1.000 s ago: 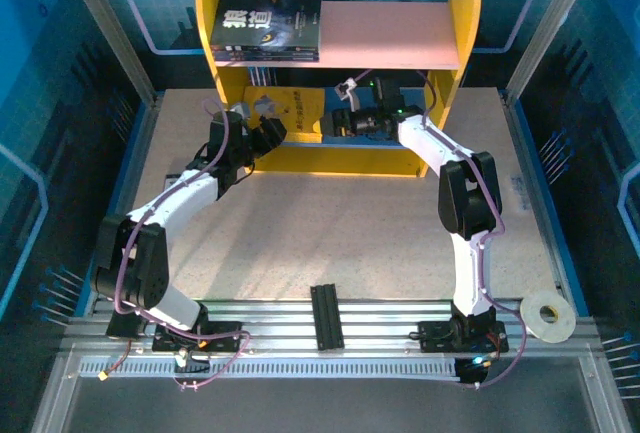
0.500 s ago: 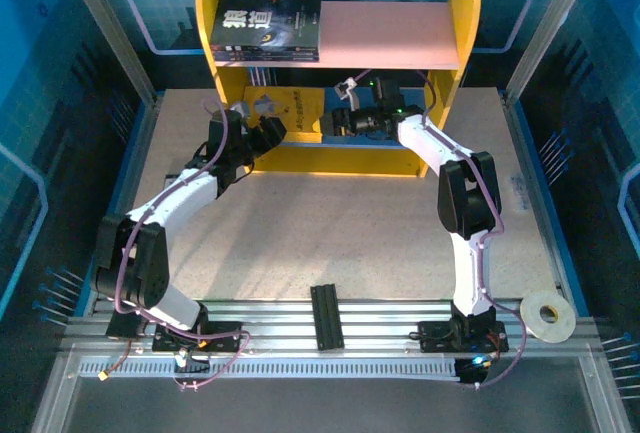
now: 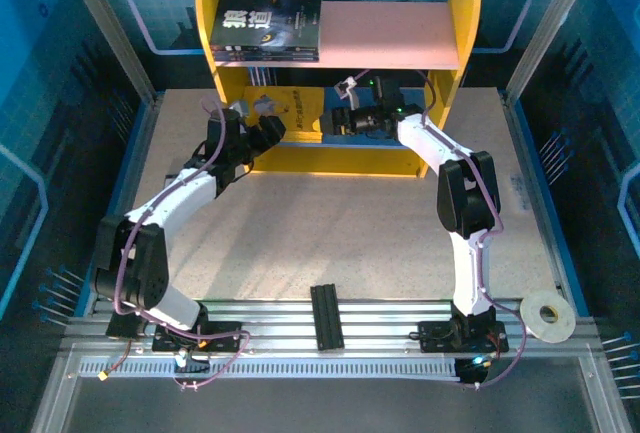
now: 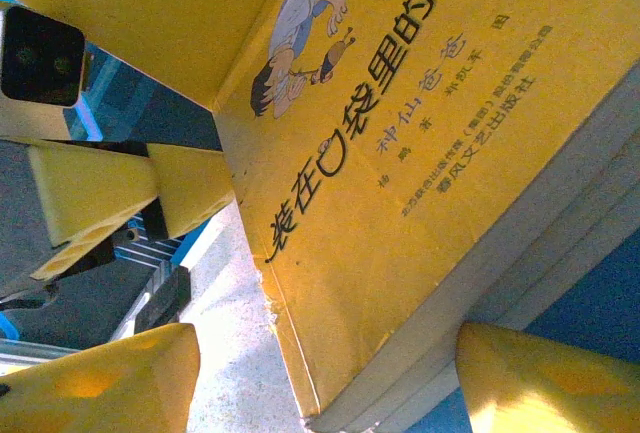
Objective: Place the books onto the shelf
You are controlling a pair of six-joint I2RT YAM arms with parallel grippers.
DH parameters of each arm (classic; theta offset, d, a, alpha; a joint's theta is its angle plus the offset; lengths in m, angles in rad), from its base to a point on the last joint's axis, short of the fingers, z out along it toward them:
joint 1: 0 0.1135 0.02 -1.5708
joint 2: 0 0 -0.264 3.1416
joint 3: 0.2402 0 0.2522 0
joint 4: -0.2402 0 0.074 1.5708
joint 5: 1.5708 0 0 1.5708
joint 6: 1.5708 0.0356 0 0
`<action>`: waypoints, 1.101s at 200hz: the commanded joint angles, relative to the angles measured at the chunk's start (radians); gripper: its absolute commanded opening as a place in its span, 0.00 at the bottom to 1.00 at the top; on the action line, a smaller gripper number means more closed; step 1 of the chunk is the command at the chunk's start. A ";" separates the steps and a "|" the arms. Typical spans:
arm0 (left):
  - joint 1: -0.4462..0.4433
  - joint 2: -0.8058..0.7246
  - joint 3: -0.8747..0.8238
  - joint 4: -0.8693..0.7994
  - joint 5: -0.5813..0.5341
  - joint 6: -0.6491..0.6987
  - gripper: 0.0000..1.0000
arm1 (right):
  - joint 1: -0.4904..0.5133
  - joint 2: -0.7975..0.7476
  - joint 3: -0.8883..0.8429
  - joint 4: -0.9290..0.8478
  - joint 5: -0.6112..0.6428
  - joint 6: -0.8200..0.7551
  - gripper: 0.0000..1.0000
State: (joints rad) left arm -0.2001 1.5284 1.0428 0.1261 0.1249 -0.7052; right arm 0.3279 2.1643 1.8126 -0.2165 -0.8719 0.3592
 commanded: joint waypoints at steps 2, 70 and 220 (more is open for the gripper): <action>0.010 -0.087 0.014 -0.100 -0.023 0.020 0.72 | -0.003 -0.006 -0.006 -0.027 -0.009 -0.005 0.70; 0.015 -0.278 -0.018 -0.357 -0.249 0.133 0.73 | -0.026 -0.035 -0.036 -0.006 -0.006 0.001 0.70; 0.057 -0.388 -0.055 -0.434 -0.270 0.170 0.74 | 0.009 -0.157 -0.142 0.016 -0.021 -0.018 0.70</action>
State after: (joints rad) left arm -0.1558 1.1736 1.0039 -0.2893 -0.1284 -0.5655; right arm 0.3141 2.0418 1.6657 -0.2005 -0.8742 0.3584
